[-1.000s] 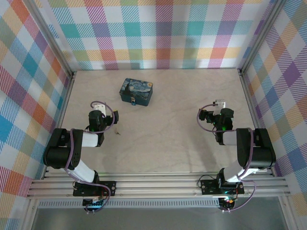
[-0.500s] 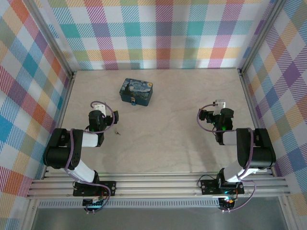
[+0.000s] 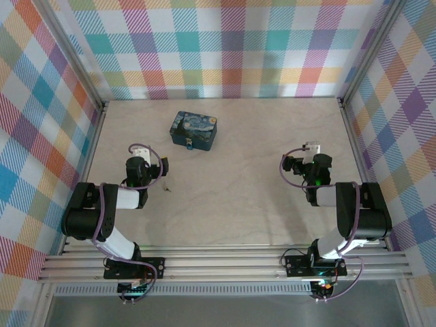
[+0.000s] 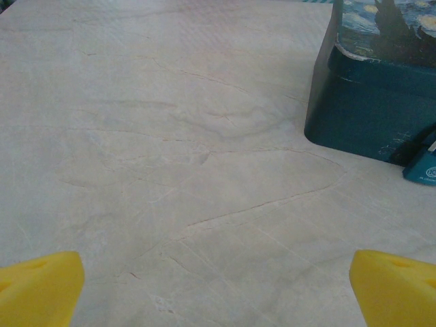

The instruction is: Unlock the padlock with the key

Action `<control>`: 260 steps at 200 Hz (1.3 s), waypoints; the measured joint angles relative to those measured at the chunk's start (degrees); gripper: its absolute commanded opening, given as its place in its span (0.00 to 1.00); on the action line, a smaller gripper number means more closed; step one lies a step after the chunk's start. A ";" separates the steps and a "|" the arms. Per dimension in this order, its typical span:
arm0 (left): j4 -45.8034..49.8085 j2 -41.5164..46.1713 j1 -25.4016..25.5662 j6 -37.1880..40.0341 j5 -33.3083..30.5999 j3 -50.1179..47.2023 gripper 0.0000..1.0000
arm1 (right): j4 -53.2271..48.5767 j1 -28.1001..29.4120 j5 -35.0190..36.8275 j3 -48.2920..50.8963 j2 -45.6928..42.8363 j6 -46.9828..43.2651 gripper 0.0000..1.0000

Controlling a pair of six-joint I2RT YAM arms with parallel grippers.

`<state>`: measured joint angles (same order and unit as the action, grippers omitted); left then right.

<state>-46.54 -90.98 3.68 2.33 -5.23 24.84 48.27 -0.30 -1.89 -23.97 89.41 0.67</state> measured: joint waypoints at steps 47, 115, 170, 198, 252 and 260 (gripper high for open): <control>0.02 0.00 0.00 0.00 0.02 0.00 1.00 | 0.00 0.00 0.00 0.00 0.00 0.00 1.00; 12.50 3.37 0.00 -0.24 0.48 4.42 1.00 | -0.83 0.00 0.63 -0.02 -0.15 0.07 1.00; 31.78 2.95 -0.07 -7.54 8.66 27.32 0.92 | -27.39 0.00 2.73 -14.29 -7.69 4.85 0.99; 38.97 -7.89 -0.07 -12.90 17.38 42.56 0.81 | -38.77 0.00 0.70 -25.90 -7.02 12.11 0.91; 52.17 -26.73 -0.07 -18.49 27.98 62.49 0.72 | -51.04 2.03 -6.99 -35.52 4.26 25.59 0.87; 53.66 -28.39 -0.07 -18.88 28.55 64.24 0.69 | -52.39 2.86 -7.56 -35.76 5.46 26.43 0.87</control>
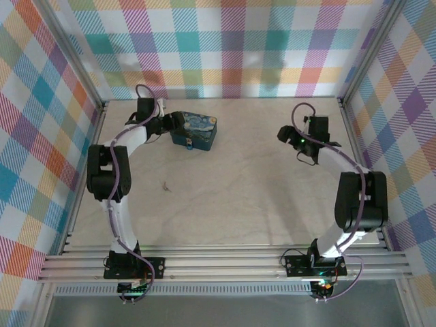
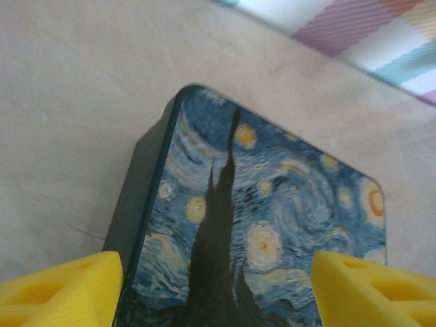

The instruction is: Unlock the padlock with the key

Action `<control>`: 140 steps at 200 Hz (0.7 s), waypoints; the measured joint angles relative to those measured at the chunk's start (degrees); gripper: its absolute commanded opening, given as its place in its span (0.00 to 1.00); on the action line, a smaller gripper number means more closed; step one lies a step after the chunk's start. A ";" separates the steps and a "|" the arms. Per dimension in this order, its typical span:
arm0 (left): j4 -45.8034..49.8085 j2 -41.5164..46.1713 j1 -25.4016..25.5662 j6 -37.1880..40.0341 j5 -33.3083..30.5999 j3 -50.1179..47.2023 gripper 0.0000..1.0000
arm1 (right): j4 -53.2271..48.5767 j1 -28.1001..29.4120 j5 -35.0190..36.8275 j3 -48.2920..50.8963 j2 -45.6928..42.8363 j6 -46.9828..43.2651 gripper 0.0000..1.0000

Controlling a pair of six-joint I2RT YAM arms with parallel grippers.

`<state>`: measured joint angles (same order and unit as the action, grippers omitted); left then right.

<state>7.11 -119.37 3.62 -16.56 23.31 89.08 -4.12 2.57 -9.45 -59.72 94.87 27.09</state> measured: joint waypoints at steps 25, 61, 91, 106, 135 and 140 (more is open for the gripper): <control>3.89 -3.72 0.07 -0.31 1.86 4.35 0.52 | -3.74 2.23 -1.29 -0.26 1.42 1.73 0.86; 6.40 -4.79 0.90 -0.46 3.65 5.42 0.48 | -5.42 3.37 -3.08 -0.94 1.42 2.54 0.83; 6.10 -4.15 3.26 -0.09 3.76 3.63 0.43 | -7.19 3.52 -3.85 -0.94 1.25 2.56 0.80; 5.22 -1.84 5.05 -0.15 3.58 0.09 0.43 | -8.07 3.80 -4.37 -0.92 0.52 2.60 0.81; 1.68 4.85 10.10 -1.79 2.29 -10.12 0.42 | -9.29 4.81 -5.09 -0.92 -1.49 2.99 0.83; 0.57 6.29 11.17 -2.40 1.99 -12.41 0.42 | -9.38 5.14 -5.22 -0.92 -1.70 3.15 0.83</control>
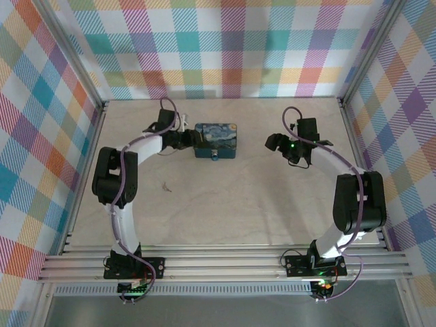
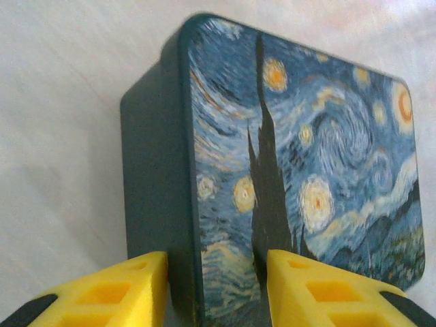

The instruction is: Unlock the padlock with the key

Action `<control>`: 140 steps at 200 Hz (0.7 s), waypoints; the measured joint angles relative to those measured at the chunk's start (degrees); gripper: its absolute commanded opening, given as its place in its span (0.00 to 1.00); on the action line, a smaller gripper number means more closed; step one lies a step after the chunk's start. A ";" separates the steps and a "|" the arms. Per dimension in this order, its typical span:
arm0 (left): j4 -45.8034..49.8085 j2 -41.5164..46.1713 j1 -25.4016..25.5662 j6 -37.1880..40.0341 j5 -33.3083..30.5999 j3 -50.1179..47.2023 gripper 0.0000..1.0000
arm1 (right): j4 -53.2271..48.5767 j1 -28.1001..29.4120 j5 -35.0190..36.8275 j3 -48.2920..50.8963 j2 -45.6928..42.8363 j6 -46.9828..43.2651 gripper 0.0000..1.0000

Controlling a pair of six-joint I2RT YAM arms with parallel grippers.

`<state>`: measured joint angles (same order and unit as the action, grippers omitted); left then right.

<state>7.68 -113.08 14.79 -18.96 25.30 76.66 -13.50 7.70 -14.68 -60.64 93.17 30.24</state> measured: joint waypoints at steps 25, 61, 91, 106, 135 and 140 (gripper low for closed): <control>-5.95 6.32 4.90 -4.28 -0.61 -10.34 0.46 | -1.01 2.75 -0.61 -0.02 -0.17 0.48 0.82; -7.41 14.27 9.42 -6.78 -2.93 -20.22 0.55 | -2.71 8.22 -1.09 -0.70 -0.09 0.66 0.83; -1.36 20.31 8.94 -5.62 -6.16 -23.08 0.58 | -3.45 11.06 -1.77 -1.68 0.61 0.68 0.80; 0.17 21.84 7.82 -5.40 -6.54 -23.08 0.58 | -3.61 11.43 -1.95 -1.86 1.20 0.83 0.76; -0.26 21.59 6.73 -7.06 -4.70 -23.26 0.56 | -4.11 12.20 -2.49 -2.80 3.28 1.14 0.64; -0.96 21.31 6.64 -7.74 -4.17 -23.41 0.55 | -4.20 12.46 -2.73 -3.32 4.02 1.16 0.62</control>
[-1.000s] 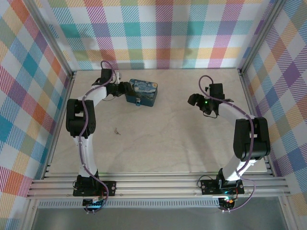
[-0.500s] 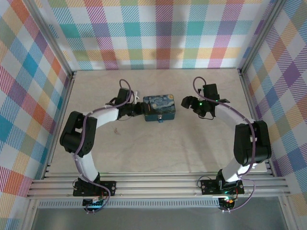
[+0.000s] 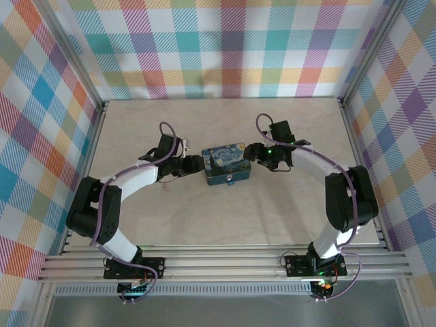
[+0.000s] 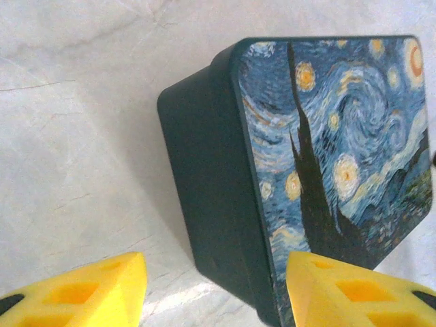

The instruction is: Unlock the padlock with the key

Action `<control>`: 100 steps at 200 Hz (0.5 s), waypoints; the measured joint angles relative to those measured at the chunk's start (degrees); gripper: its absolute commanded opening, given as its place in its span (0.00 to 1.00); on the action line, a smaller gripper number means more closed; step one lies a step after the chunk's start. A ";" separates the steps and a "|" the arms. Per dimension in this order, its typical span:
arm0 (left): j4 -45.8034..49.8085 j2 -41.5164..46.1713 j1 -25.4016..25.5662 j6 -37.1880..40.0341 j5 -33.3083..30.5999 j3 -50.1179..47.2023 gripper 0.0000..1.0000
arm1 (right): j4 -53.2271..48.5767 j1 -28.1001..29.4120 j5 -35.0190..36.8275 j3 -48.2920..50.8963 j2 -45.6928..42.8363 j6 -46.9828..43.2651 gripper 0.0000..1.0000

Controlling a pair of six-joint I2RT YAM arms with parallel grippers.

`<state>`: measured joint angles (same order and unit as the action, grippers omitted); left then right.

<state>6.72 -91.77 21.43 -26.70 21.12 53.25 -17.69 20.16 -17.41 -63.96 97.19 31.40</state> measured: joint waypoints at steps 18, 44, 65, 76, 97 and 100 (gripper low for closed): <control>-3.15 -1.79 0.17 -2.91 2.23 -0.61 0.53 | 0.00 1.18 -0.74 -1.92 2.73 -0.26 0.56; -7.41 -4.72 1.05 -6.10 4.17 -0.55 0.52 | -0.31 2.47 -0.79 -2.80 4.55 -0.33 0.52; -8.24 -7.50 2.71 -7.23 4.72 2.05 0.51 | -0.44 2.47 -0.35 -2.91 4.96 -0.37 0.52; -8.15 -9.40 2.93 -7.56 4.44 4.55 0.51 | -0.70 2.05 0.59 -2.97 4.98 -0.33 0.51; -7.74 -12.87 2.95 -7.89 3.65 9.01 0.51 | -1.77 1.60 1.73 -4.00 5.33 -0.37 0.52; -7.52 -13.25 2.95 -7.89 3.48 9.60 0.51 | -1.97 1.60 1.84 -4.26 5.46 -0.39 0.52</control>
<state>-0.80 -105.01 24.38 -34.59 24.60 62.85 -19.66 21.76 -15.57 -68.23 102.65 31.00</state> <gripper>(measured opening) 0.510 0.518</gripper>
